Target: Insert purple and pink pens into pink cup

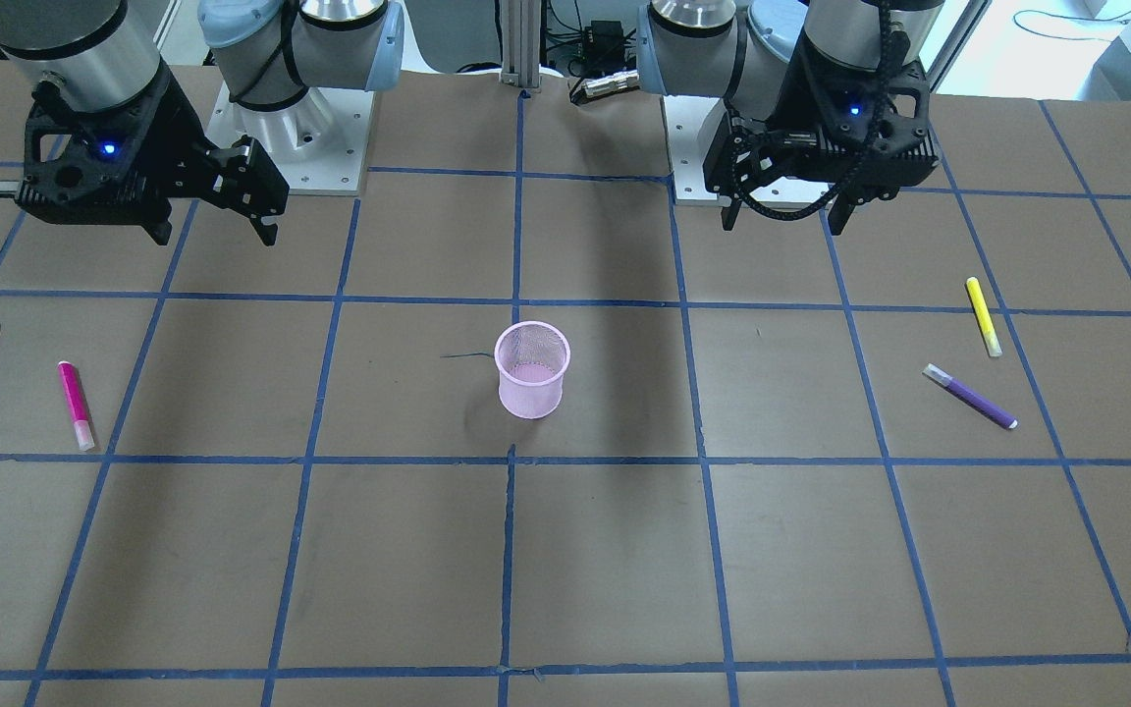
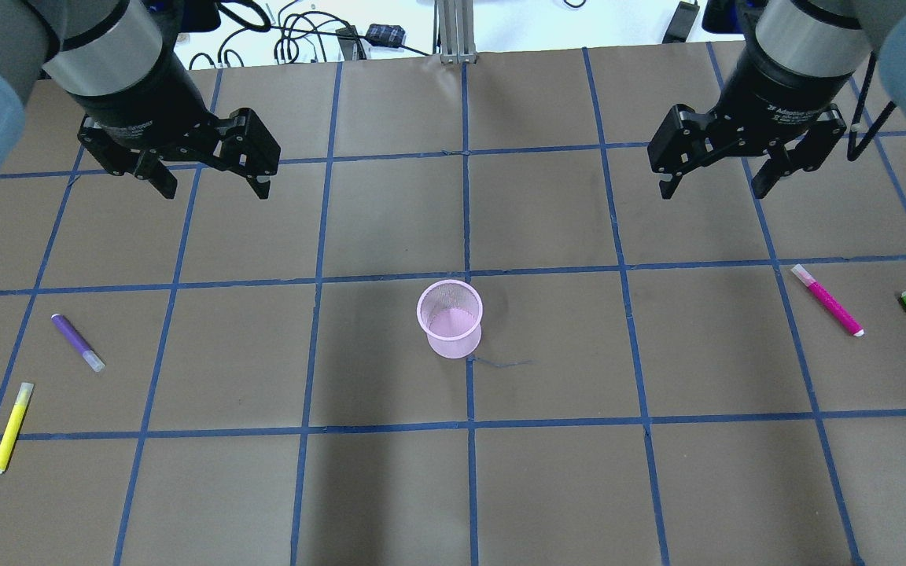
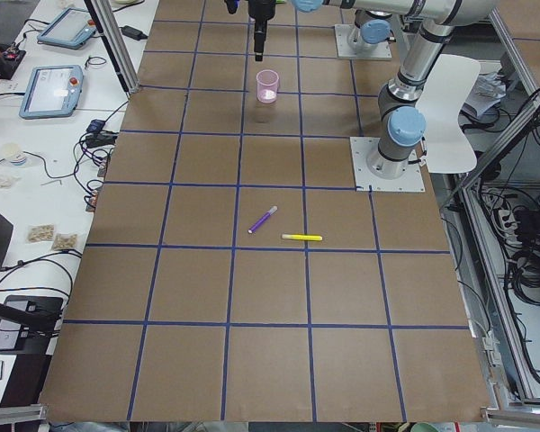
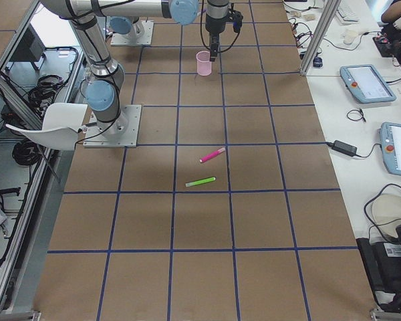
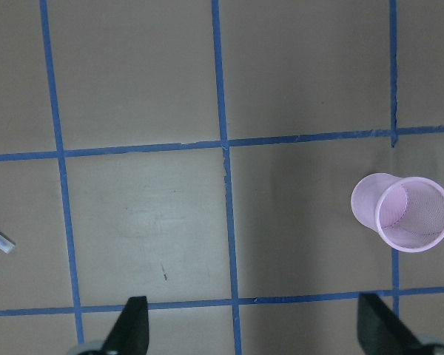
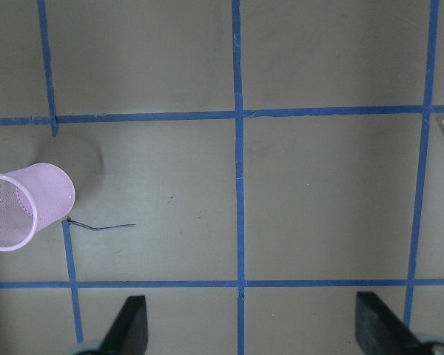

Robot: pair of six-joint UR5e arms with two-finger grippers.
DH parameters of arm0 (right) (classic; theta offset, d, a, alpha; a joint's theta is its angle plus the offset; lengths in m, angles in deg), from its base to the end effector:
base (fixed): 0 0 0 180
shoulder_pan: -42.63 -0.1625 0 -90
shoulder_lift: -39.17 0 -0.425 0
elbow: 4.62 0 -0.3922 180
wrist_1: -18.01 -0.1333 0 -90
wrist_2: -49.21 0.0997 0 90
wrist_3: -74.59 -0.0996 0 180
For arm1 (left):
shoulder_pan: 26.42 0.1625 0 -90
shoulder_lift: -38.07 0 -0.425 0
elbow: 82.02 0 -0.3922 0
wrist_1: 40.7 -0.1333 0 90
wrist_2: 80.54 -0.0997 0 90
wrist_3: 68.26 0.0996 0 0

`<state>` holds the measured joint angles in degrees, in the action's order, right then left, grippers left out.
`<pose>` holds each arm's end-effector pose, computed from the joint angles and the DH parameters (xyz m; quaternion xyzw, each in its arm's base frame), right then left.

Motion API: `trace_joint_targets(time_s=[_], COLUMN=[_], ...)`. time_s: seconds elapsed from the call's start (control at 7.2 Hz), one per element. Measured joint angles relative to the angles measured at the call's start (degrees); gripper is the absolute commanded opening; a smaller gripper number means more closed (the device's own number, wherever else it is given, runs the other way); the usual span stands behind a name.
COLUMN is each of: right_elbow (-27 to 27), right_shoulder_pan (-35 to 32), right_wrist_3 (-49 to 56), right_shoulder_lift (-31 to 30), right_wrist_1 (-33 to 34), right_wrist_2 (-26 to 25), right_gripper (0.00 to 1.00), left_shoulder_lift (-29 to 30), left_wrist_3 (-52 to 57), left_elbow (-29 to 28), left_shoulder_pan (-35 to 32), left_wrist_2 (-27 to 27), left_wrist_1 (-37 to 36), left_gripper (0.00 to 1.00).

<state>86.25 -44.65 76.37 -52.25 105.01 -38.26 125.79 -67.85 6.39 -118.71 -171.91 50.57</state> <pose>0.1149 -0.4830 0.4875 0.0087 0.9995 0.0205 0.0229 -0.1499 -0.4729 0.5187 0.0233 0.9994 -0.0229 0.0116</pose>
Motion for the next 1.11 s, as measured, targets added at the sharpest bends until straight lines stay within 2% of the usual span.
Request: trace_joint_targets(time_s=[0.69,1.11], right_elbow=[-0.05,0.32], right_shoulder_pan=[0.17,4.38], right_wrist_3=[-0.08,4.31], right_shoulder_lift=[0.32,2.34], right_wrist_1=[0.57,1.53], right_wrist_2=[0.59,0.50], right_gripper=[1.00,1.00], left_shoulder_lift=[0.27,0.09], left_wrist_3=[-0.19,0.09], left_elbow=[-0.47,0.38], left_shoulder_pan=[0.13,0.07], left_wrist_2=[-0.04,0.00], left_wrist_1=[0.76,0.21], left_gripper=[1.00,1.00])
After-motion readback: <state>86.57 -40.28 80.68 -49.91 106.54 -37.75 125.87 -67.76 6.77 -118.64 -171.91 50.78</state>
